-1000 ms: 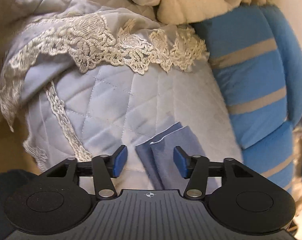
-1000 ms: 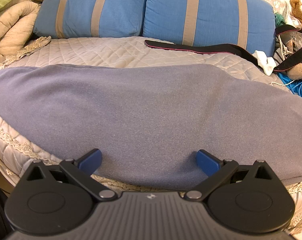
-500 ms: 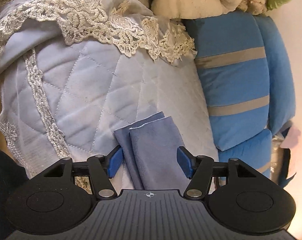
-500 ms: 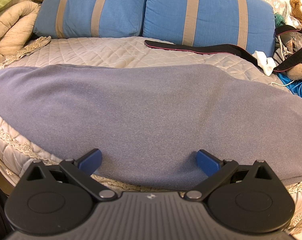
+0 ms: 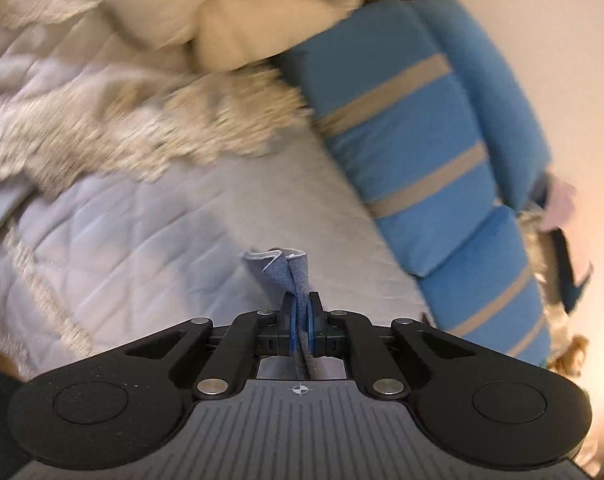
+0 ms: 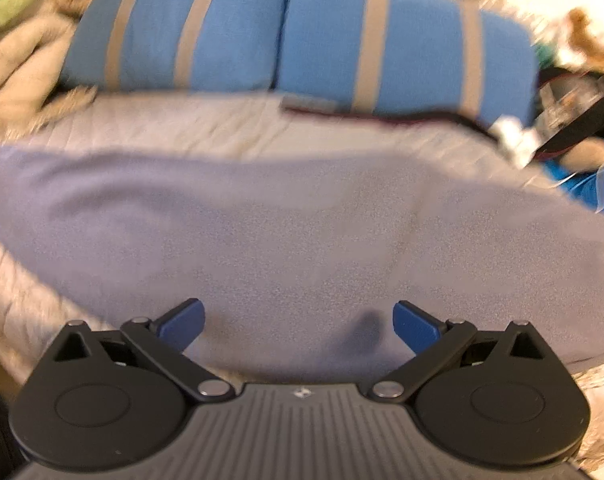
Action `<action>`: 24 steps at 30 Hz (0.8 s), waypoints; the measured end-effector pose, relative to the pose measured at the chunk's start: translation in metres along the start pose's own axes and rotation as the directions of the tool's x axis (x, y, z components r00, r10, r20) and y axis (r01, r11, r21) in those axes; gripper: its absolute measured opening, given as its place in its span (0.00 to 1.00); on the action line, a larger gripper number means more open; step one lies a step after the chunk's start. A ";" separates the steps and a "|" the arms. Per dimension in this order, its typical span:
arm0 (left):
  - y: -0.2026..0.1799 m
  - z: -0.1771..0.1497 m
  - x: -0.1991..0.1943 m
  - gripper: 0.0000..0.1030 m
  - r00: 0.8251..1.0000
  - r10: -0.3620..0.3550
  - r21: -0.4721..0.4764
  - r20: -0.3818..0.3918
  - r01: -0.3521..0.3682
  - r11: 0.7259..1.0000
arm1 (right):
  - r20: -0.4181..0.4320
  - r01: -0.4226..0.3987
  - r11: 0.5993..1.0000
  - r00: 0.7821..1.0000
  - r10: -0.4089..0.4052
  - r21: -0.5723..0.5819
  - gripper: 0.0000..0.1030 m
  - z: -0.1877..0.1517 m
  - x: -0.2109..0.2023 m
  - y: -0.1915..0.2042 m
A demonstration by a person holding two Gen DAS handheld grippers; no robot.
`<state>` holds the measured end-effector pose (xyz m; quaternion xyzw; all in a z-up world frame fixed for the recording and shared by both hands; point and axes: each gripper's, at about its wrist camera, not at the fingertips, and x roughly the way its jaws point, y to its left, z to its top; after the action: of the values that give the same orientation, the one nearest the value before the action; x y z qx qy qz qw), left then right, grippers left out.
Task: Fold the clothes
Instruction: 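Lift the cuff end with the left gripper and fold it over toward the waistband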
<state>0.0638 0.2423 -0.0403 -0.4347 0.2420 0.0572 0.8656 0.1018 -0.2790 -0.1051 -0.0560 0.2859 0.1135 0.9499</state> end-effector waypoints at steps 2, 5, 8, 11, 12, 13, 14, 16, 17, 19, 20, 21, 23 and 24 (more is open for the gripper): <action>-0.015 0.003 -0.007 0.04 1.000 -0.023 0.060 0.006 0.023 0.998 | 0.029 -0.061 0.997 0.998 0.060 0.037 1.00 0.002 -0.005 0.011; -0.037 0.003 -0.016 0.04 0.998 -0.064 0.133 0.018 0.061 0.989 | 0.067 -0.108 0.993 0.992 0.104 0.052 1.00 0.004 -0.004 0.040; -0.060 0.000 -0.029 0.04 0.994 -0.104 0.194 0.027 0.097 0.976 | 0.126 -0.119 0.992 0.986 0.112 0.048 1.00 0.004 0.004 0.070; -0.085 -0.005 -0.044 0.04 0.987 -0.158 0.250 0.027 0.146 0.957 | 0.127 -0.097 0.994 0.988 0.090 0.047 1.00 0.002 0.022 0.094; -0.094 -0.008 -0.049 0.04 0.984 -0.179 0.272 0.020 0.167 0.948 | 0.130 -0.081 0.996 0.989 0.075 0.039 1.00 -0.002 0.027 0.101; -0.105 -0.012 -0.053 0.04 0.979 -0.203 0.296 0.012 0.190 0.936 | 0.132 -0.065 0.997 0.989 0.060 0.032 1.00 -0.006 0.033 0.108; -0.116 -0.017 -0.056 0.04 0.974 -0.225 0.325 0.003 0.212 0.922 | 0.154 -0.052 0.998 0.987 0.048 0.028 1.00 -0.011 0.036 0.112; -0.143 -0.028 -0.061 0.04 0.964 -0.266 0.395 -0.015 0.250 0.884 | 0.218 -0.039 0.999 0.975 0.032 0.029 1.00 -0.023 0.036 0.116; -0.156 -0.034 -0.061 0.04 0.957 -0.289 0.424 -0.028 0.273 0.864 | 0.232 -0.045 0.999 0.972 0.037 0.031 1.00 -0.026 0.037 0.115; -0.182 -0.045 -0.060 0.04 0.942 -0.331 0.474 -0.059 0.319 0.821 | 0.248 -0.058 0.998 0.968 0.049 0.030 1.00 -0.029 0.039 0.113; -0.195 -0.052 -0.057 0.04 0.933 -0.351 0.487 -0.082 0.345 0.803 | 0.251 -0.064 0.998 0.966 0.054 0.031 1.00 -0.030 0.040 0.113; -0.207 -0.058 -0.055 0.04 0.923 -0.370 0.499 -0.106 0.371 0.783 | 0.257 -0.067 0.997 0.965 0.057 0.030 1.00 -0.031 0.040 0.112; -0.231 -0.071 -0.052 0.04 0.906 -0.394 0.527 -0.153 0.412 0.744 | 0.273 -0.070 0.997 0.960 0.060 0.026 1.00 -0.035 0.041 0.111; -0.243 -0.079 -0.048 0.04 0.899 -0.401 0.539 -0.176 0.429 0.725 | 0.279 -0.071 0.997 0.958 0.062 0.025 1.00 -0.036 0.041 0.111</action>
<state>0.0675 0.0363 0.1188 -0.2028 0.1648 -0.2224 0.9393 0.0884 -0.1702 -0.1625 -0.0132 0.1534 0.1471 0.9771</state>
